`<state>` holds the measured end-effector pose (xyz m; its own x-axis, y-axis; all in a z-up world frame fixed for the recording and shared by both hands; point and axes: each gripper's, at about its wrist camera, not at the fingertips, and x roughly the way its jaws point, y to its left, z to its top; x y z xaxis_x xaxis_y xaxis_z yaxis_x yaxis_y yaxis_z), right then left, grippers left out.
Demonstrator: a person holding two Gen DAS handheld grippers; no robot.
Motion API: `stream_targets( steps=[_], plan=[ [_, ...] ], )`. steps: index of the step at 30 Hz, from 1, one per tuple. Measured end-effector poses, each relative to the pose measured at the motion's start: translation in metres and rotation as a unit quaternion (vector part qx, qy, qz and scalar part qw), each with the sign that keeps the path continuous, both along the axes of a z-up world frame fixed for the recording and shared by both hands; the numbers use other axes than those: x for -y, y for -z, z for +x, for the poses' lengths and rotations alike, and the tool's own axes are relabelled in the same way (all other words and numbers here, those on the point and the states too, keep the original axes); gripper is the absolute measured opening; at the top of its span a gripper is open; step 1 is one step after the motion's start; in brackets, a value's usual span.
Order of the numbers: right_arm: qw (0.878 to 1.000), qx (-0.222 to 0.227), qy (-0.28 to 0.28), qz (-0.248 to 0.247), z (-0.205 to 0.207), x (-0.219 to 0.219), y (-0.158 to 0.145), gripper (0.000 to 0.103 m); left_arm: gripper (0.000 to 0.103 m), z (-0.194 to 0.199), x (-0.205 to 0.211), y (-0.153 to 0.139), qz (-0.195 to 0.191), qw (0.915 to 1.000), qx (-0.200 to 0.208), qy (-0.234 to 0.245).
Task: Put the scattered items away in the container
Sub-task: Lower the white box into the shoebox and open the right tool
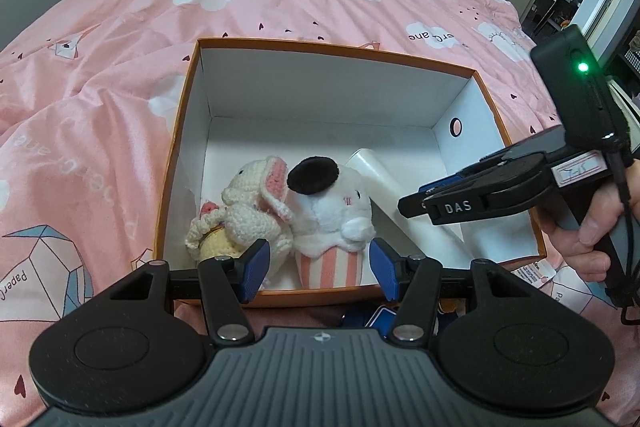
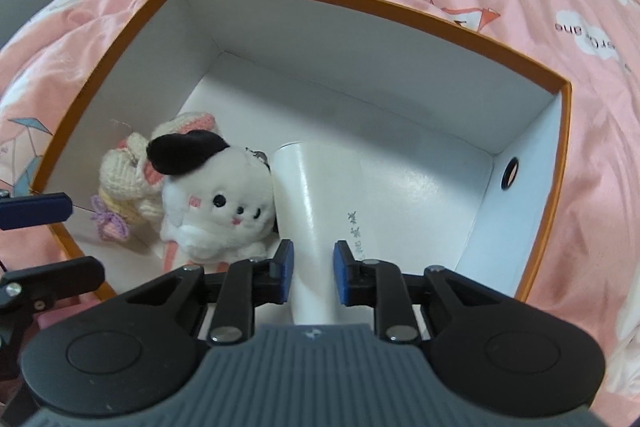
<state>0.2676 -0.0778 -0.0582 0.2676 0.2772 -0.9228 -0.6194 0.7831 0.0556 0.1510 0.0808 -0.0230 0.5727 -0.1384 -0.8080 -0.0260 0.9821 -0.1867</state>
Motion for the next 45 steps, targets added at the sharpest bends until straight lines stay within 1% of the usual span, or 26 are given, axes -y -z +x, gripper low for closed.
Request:
stream_targets(
  steps=[3, 4, 7, 10, 11, 13, 14, 18, 20, 22, 24, 26, 29, 31, 33, 36, 38, 39, 45],
  plan=[
    [1.000, -0.006, -0.007, -0.008, 0.006, -0.002, 0.004, 0.033, 0.065, 0.000, 0.000, 0.000, 0.000, 1.0000, -0.001, -0.001],
    [1.000, -0.009, -0.007, -0.010, 0.008, -0.003, 0.007, 0.037, 0.065, 0.000, 0.000, 0.000, 0.000, 1.0000, -0.001, -0.002],
    [1.000, -0.009, -0.005, -0.017, 0.014, -0.008, 0.013, 0.040, 0.065, 0.000, -0.001, 0.000, -0.001, 1.0000, -0.001, -0.004],
    [1.000, -0.004, 0.016, -0.022, 0.018, -0.011, 0.013, 0.040, 0.065, -0.001, -0.002, 0.000, -0.002, 1.0000, -0.001, -0.004],
    [0.999, -0.008, 0.028, -0.024, 0.020, -0.011, 0.014, 0.041, 0.065, -0.001, -0.002, -0.001, -0.002, 1.0000, 0.000, -0.003],
    [0.998, -0.020, 0.050, -0.026, 0.025, -0.010, 0.017, 0.048, 0.065, -0.001, -0.002, -0.001, -0.003, 1.0000, 0.000, -0.003],
    [0.998, -0.024, 0.056, -0.027, 0.027, -0.010, 0.018, 0.049, 0.065, -0.002, -0.002, -0.001, -0.003, 1.0000, 0.001, -0.002],
    [0.998, -0.026, 0.054, -0.032, 0.030, -0.012, 0.018, 0.050, 0.065, -0.003, -0.003, -0.002, -0.003, 1.0000, 0.002, -0.004],
    [0.998, -0.026, 0.055, -0.031, 0.033, -0.011, 0.018, 0.052, 0.065, -0.002, -0.003, -0.002, -0.004, 1.0000, 0.002, -0.005],
    [0.998, -0.022, 0.057, -0.032, 0.038, -0.011, 0.020, 0.068, 0.065, -0.002, -0.003, -0.002, -0.003, 1.0000, 0.002, -0.005],
    [0.998, -0.022, 0.055, -0.033, 0.046, -0.010, 0.024, 0.072, 0.065, -0.002, -0.003, -0.002, -0.004, 1.0000, 0.002, -0.005],
    [0.997, -0.026, 0.064, -0.033, 0.056, -0.007, 0.029, 0.072, 0.065, -0.002, -0.003, -0.002, -0.004, 1.0000, 0.002, -0.005],
    [0.995, -0.052, 0.082, 0.001, 0.068, 0.000, 0.035, 0.070, 0.065, -0.002, -0.003, -0.002, -0.003, 1.0000, 0.001, -0.007],
    [0.994, -0.060, 0.085, 0.012, 0.072, 0.001, 0.036, 0.066, 0.065, -0.001, -0.004, -0.002, -0.003, 1.0000, -0.001, -0.008],
    [0.994, -0.066, 0.084, 0.014, 0.074, 0.001, 0.040, 0.065, 0.065, 0.000, -0.004, -0.002, -0.003, 1.0000, -0.002, -0.008],
    [0.994, -0.058, 0.096, 0.001, 0.063, 0.000, 0.035, 0.064, 0.065, 0.000, -0.005, -0.002, -0.003, 1.0000, -0.001, -0.009],
    [0.993, -0.051, 0.105, -0.008, 0.065, 0.004, 0.034, 0.059, 0.065, -0.001, -0.005, -0.002, -0.005, 0.9999, -0.001, -0.010],
    [0.993, -0.049, 0.106, -0.012, 0.064, 0.005, 0.033, 0.055, 0.065, -0.001, -0.005, -0.001, -0.006, 0.9999, 0.000, -0.011],
    [0.993, -0.012, 0.105, -0.055, 0.056, 0.001, 0.028, 0.052, 0.065, -0.002, -0.005, -0.002, -0.007, 0.9999, 0.002, -0.009]
  ],
)
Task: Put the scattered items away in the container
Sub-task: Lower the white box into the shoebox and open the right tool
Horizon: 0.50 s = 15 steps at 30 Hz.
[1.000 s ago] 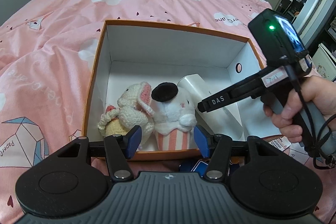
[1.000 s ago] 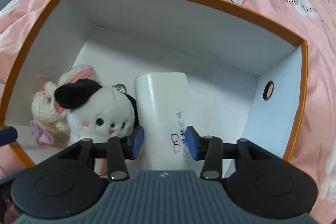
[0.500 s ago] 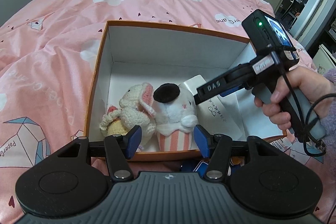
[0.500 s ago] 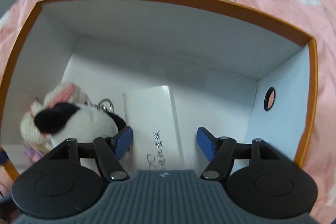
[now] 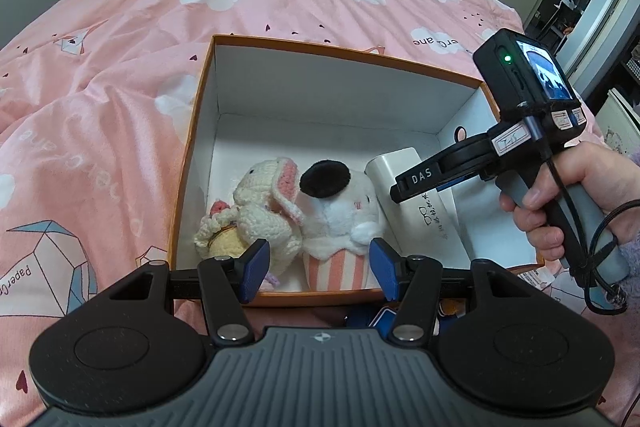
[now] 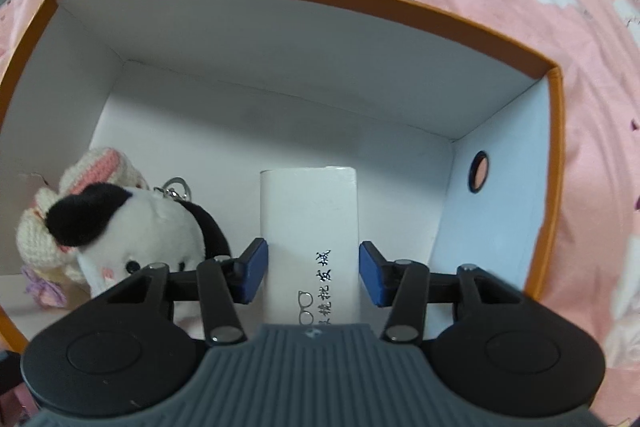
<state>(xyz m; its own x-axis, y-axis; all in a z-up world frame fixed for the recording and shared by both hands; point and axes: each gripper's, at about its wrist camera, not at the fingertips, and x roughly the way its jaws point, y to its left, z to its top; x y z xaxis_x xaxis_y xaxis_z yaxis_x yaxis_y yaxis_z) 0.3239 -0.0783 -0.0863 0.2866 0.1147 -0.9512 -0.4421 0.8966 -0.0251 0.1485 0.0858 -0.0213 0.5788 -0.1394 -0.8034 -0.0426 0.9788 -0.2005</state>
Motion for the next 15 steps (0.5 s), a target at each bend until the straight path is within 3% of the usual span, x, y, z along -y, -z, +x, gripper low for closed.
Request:
stream_targets(
  steps=[3, 6, 9, 11, 13, 15],
  plan=[
    [0.999, 0.032, -0.028, -0.015, -0.004, -0.009, -0.007, 0.051, 0.065, -0.001, -0.001, 0.000, -0.001, 1.0000, 0.001, 0.000],
    [0.995, 0.060, -0.079, -0.010, -0.004, -0.018, -0.015, 0.062, 0.065, 0.000, 0.000, -0.001, 0.000, 1.0000, -0.001, -0.001],
    [0.989, 0.079, -0.125, -0.004, 0.004, -0.026, -0.016, 0.062, 0.065, 0.000, 0.000, -0.001, 0.001, 1.0000, -0.001, 0.001],
    [0.986, 0.078, -0.147, -0.006, 0.011, -0.032, -0.010, 0.059, 0.065, 0.000, 0.000, -0.001, 0.002, 1.0000, -0.001, 0.003],
    [0.983, 0.071, -0.167, -0.010, 0.019, -0.037, -0.001, 0.048, 0.065, -0.001, 0.000, -0.001, 0.001, 1.0000, -0.001, 0.001],
    [0.978, 0.078, -0.193, -0.029, 0.020, -0.042, 0.005, 0.047, 0.065, 0.000, -0.001, 0.000, 0.001, 1.0000, -0.003, -0.002]
  ],
)
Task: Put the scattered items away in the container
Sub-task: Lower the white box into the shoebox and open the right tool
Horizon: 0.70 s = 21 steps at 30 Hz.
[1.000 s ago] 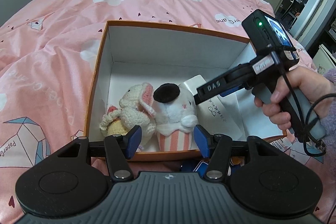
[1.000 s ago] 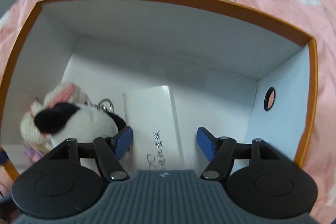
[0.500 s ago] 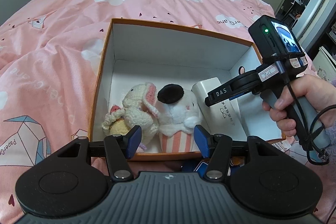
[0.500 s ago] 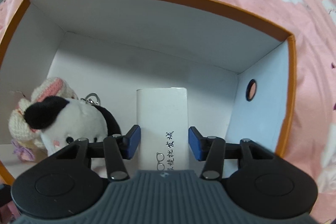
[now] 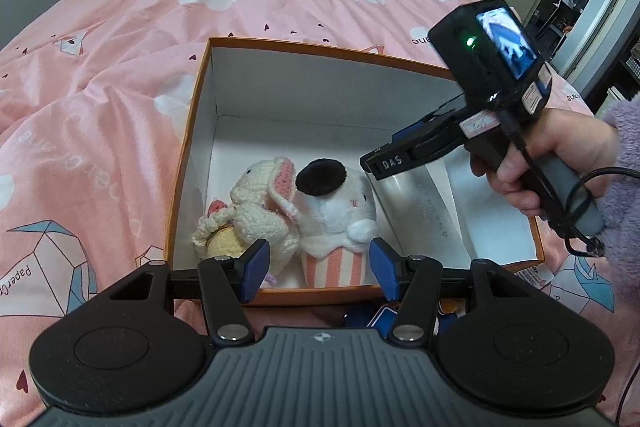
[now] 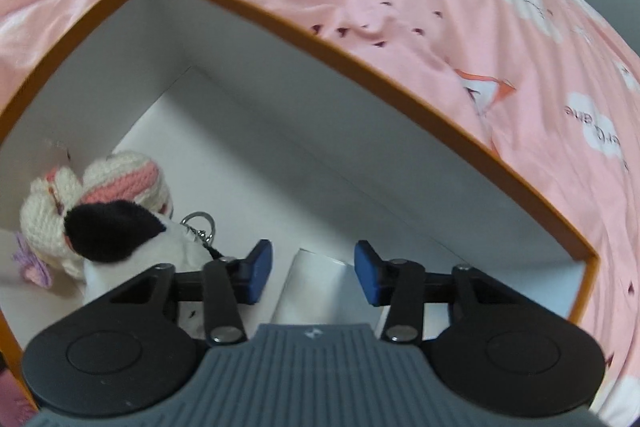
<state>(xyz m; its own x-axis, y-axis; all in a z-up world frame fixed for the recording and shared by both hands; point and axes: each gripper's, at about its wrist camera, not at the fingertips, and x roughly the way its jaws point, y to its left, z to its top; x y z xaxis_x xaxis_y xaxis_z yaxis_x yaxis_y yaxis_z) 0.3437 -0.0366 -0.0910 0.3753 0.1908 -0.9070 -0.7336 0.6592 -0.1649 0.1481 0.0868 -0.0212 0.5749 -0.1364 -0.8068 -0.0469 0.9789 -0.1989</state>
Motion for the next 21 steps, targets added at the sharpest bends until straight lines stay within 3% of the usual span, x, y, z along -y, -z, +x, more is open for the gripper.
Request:
stream_targets(
  steps=[4, 14, 21],
  plan=[
    [0.997, 0.027, -0.042, -0.057, -0.003, -0.004, 0.010, 0.044, 0.065, 0.001, -0.002, 0.001, 0.000, 1.0000, -0.002, -0.001],
    [0.984, 0.061, -0.093, -0.139, 0.004, 0.003, 0.020, 0.041, 0.065, 0.002, -0.001, 0.000, -0.001, 1.0000, -0.001, 0.003],
    [0.970, 0.092, -0.153, -0.167, -0.002, -0.002, 0.022, 0.037, 0.065, 0.001, 0.002, -0.002, 0.002, 1.0000, 0.000, 0.007]
  ],
)
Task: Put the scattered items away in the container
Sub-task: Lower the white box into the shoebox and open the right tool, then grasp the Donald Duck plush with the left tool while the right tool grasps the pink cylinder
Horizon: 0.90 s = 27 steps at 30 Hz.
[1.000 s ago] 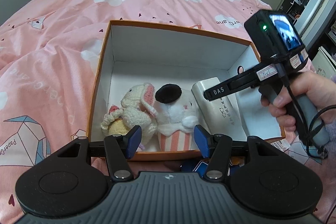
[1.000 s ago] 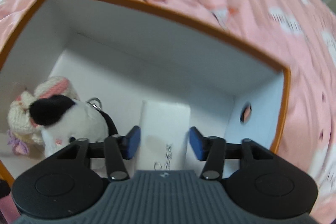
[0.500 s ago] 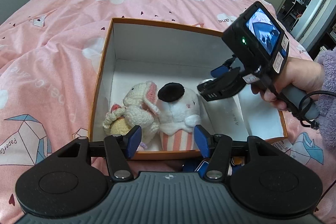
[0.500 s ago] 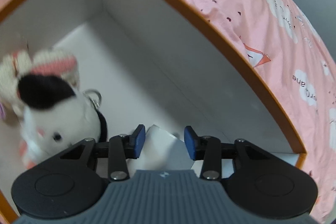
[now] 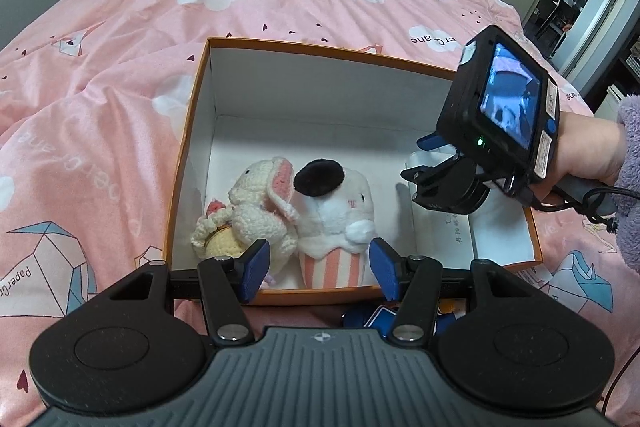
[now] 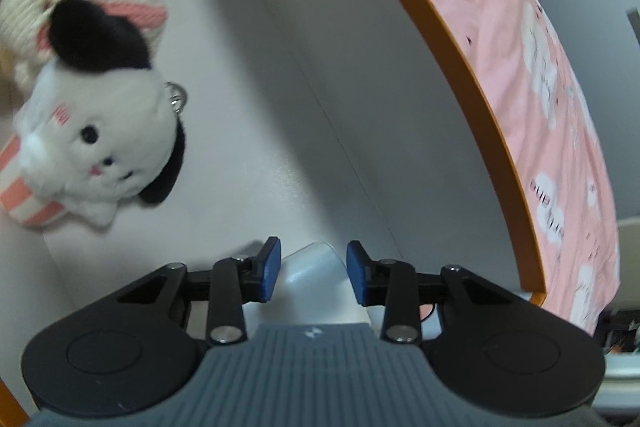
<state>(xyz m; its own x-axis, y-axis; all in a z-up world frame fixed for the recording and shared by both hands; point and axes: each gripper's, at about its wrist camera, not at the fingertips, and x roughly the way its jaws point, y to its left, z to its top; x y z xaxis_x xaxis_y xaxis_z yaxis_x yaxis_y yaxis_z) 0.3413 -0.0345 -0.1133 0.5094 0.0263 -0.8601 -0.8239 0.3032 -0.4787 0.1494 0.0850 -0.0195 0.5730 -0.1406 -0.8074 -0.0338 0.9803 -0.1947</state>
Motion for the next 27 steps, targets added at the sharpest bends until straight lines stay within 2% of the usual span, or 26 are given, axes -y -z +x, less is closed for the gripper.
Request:
stream_targets(
  steps=[3, 6, 12, 18, 22, 27],
  plan=[
    [0.999, 0.002, -0.026, 0.019, -0.004, 0.001, -0.012, 0.037, 0.065, 0.000, 0.001, -0.001, 0.002, 1.0000, 0.000, 0.001],
    [0.998, -0.035, -0.048, 0.029, -0.007, 0.003, -0.020, 0.038, 0.065, 0.002, 0.003, -0.001, 0.001, 1.0000, -0.002, 0.001],
    [0.993, -0.057, -0.104, -0.027, -0.016, 0.007, 0.000, 0.037, 0.065, -0.002, 0.010, -0.005, 0.002, 1.0000, 0.001, 0.009],
    [0.993, -0.066, -0.090, -0.028, -0.005, 0.013, -0.002, 0.037, 0.065, -0.005, 0.014, -0.007, 0.006, 0.9999, -0.002, 0.009],
    [0.995, -0.052, -0.079, -0.016, -0.001, 0.017, -0.008, 0.037, 0.065, -0.009, 0.022, -0.011, 0.010, 0.9997, 0.002, 0.023],
    [0.997, -0.024, -0.026, 0.066, -0.002, 0.034, -0.040, 0.045, 0.065, -0.017, 0.032, -0.013, 0.021, 0.9987, 0.006, 0.046]
  ],
)
